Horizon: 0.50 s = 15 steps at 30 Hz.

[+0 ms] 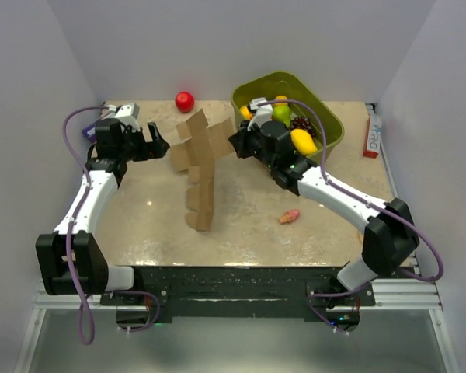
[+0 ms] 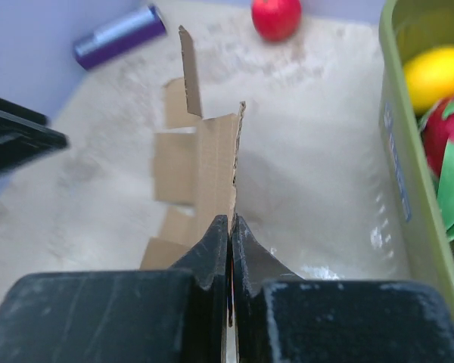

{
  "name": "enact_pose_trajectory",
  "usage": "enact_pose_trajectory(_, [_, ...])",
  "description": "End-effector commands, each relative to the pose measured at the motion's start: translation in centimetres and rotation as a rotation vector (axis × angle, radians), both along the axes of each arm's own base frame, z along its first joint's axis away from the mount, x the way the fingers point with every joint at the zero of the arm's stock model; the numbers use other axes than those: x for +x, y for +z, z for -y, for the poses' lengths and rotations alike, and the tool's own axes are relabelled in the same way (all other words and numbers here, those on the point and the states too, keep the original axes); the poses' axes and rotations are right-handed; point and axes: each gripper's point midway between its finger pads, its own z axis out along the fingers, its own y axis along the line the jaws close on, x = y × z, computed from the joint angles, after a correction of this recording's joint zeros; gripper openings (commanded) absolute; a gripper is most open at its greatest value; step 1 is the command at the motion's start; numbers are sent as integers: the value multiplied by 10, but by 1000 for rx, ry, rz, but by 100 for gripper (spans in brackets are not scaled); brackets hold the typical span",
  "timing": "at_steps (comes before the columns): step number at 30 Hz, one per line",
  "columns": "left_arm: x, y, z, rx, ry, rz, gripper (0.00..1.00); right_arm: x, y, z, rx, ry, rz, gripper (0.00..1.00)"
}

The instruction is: Fold the paper box

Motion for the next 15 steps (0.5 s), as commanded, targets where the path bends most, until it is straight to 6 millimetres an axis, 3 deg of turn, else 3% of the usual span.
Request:
enact_pose_trajectory(1, [5, 24, 11, -67, -75, 91, 100, -13, 36, 0, 136, 33, 96, 0])
enact_pose_trajectory(9, [-2, 30, 24, -219, -183, 127, 98, -42, 57, -3, 189, 148, 135, 0])
enact_pose_trajectory(15, [-2, 44, 21, -290, -217, 193, 98, -55, 71, 6, 253, 190, 129, 0])
